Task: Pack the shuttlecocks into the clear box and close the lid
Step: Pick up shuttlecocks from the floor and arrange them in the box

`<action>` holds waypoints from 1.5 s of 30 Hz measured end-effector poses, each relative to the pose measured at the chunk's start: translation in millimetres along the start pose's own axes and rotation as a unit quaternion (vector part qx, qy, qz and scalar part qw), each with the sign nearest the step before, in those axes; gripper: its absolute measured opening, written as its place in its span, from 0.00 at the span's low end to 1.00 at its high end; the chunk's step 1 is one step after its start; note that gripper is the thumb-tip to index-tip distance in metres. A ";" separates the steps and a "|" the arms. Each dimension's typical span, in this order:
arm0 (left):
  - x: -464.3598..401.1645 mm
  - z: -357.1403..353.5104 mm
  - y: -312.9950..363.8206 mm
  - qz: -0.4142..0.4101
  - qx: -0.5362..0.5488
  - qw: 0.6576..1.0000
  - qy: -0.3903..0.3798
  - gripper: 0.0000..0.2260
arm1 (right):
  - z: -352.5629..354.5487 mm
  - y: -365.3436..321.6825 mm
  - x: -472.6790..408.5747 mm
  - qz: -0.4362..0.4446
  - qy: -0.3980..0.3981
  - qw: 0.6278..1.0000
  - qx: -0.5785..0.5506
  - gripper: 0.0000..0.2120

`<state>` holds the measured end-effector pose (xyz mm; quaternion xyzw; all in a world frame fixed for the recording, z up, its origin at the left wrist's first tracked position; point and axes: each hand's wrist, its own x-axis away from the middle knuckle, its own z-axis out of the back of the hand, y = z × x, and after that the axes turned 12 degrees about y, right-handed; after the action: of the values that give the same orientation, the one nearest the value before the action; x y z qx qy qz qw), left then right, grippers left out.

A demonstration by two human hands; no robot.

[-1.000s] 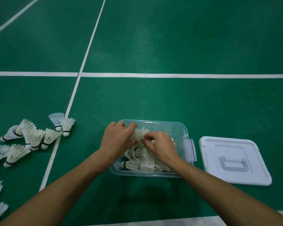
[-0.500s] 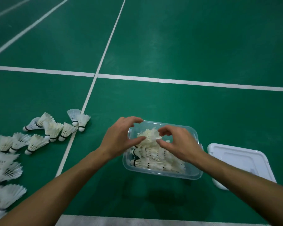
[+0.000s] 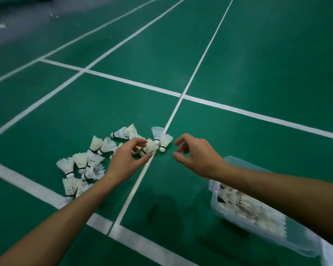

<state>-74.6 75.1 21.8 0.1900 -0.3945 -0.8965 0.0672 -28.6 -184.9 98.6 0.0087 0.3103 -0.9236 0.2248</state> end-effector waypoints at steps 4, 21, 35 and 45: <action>-17.6 11.1 -36.5 -0.021 -0.100 0.995 -0.024 0.18 | -47.3 10.5 -40.1 -0.033 0.000 0.999 -0.013 0.13; -112.7 -68.2 -64.7 -0.271 -0.454 0.833 -0.164 0.28 | -150.9 88.1 -114.5 -0.086 -0.026 0.993 0.072 0.24; -108.0 -68.2 -61.5 -0.136 -0.224 0.946 -0.193 0.13 | -124.1 96.8 -101.7 -0.065 -0.034 0.997 0.029 0.24; -67.6 -61.6 48.2 -0.206 -0.080 0.964 -0.147 0.12 | 41.2 94.1 -20.9 -0.075 0.013 0.997 -0.026 0.21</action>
<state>10.4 18.7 38.5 0.1271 -0.2797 -0.9375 -0.1633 34.9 -266.5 81.6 -0.0080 0.3367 -0.9293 0.1512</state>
